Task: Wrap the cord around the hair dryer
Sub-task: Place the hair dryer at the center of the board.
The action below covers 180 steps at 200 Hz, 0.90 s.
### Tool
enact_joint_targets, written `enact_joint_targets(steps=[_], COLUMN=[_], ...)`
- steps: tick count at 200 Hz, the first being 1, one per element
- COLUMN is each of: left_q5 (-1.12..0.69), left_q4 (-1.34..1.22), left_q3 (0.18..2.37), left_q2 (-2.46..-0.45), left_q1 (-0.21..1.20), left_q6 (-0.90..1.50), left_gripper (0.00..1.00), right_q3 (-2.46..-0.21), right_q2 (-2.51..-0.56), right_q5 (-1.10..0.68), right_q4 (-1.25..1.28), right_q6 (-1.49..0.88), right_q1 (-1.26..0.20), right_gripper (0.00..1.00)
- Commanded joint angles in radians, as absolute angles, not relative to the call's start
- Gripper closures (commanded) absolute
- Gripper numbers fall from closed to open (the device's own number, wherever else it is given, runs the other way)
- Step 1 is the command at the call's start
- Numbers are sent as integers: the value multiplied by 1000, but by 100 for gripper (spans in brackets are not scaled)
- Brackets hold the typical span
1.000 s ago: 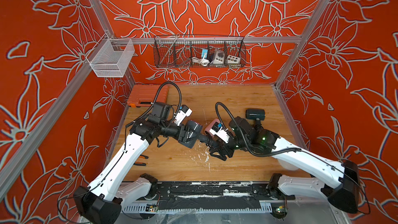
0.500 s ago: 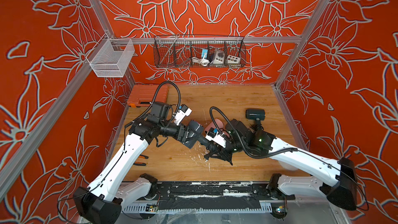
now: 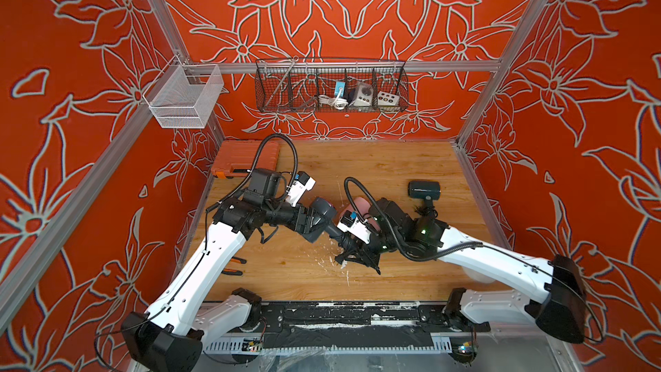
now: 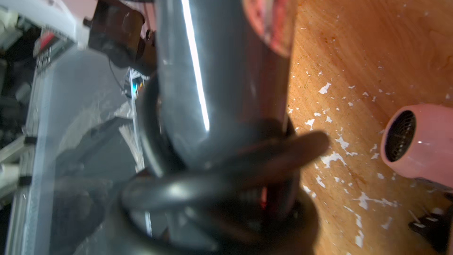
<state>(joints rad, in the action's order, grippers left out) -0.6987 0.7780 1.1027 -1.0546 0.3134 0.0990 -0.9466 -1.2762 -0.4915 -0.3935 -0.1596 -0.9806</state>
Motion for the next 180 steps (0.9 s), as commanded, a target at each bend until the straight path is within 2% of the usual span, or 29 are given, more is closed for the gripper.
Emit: enact_joint_targets(steps=[1, 53, 90, 180], left_q5=[-578, -405, -343, -425], left_q4=[755, 710, 691, 589], left_q3=[1138, 1088, 1053, 986], left_q2=[-999, -896, -852, -865], left_q1=[300, 260, 225, 197], left_q6=[114, 163, 179, 216], left_gripper=[6, 3, 3, 3], right_q3=[-933, -956, -993, -1244], right_q2=[-1325, -1544, -1668, -1928], right_q5=[-474, -563, -554, -521], right_q4=[-215, -38, -8, -290], right_q6=[-281, -382, -431, -441], right_q1=[-969, -973, -982, -997], right_gripper=[100, 100, 100, 100])
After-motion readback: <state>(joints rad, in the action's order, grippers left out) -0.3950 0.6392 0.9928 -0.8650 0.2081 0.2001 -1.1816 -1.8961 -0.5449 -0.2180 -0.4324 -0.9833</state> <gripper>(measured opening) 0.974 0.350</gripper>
